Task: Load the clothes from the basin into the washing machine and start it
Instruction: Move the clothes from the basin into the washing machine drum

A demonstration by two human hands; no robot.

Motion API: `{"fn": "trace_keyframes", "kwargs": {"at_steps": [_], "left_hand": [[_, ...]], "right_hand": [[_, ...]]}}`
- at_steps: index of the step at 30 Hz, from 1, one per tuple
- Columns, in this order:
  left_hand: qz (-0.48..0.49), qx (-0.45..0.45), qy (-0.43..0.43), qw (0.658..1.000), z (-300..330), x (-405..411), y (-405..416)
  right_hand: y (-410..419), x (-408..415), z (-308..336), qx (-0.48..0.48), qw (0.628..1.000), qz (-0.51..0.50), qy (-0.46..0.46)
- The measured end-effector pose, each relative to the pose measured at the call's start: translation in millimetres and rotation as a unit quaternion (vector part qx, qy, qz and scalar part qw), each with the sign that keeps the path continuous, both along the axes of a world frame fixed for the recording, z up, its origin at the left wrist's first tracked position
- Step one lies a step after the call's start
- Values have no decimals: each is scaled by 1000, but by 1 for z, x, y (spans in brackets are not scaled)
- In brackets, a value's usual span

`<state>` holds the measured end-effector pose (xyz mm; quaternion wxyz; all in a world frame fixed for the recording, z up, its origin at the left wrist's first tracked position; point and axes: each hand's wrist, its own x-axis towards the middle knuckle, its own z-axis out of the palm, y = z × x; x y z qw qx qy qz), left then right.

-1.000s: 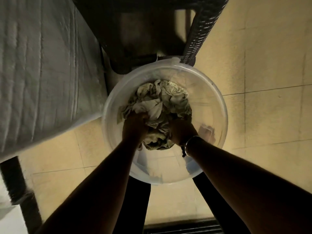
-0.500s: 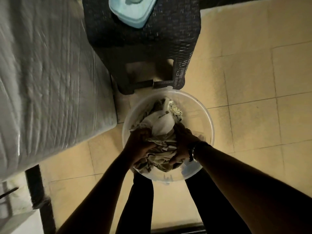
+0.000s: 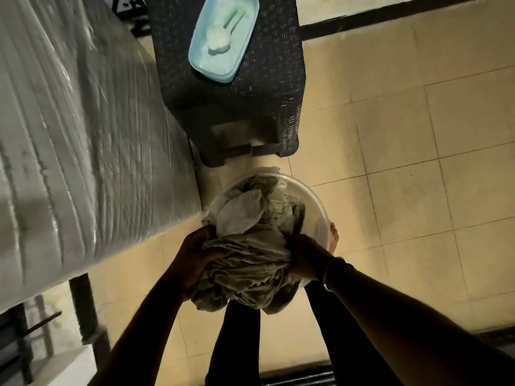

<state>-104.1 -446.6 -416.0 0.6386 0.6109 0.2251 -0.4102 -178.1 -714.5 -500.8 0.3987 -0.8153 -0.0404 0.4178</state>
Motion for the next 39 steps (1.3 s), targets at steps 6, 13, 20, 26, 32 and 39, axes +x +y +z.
{"fn": "trace_keyframes", "kwargs": {"at_steps": [6,13,20,26,32,39], "left_hand": [[55,-24,-2,998,34,-5,6],[90,-24,-6,996,110,-28,14],[51,-12,-33,998,210,-50,23],[54,-64,-79,993,259,-60,30],[137,-83,-69,985,318,-66,12],[144,-145,-99,974,403,-72,-9]], "right_hand": [[-3,-9,60,-42,982,-85,-162],[6,-16,160,-83,978,-145,-123],[26,-41,299,-87,963,-196,-162],[34,-52,367,-86,951,-228,-190],[16,-46,409,-80,942,-238,-224],[-3,-49,467,29,911,-301,-280]]}}
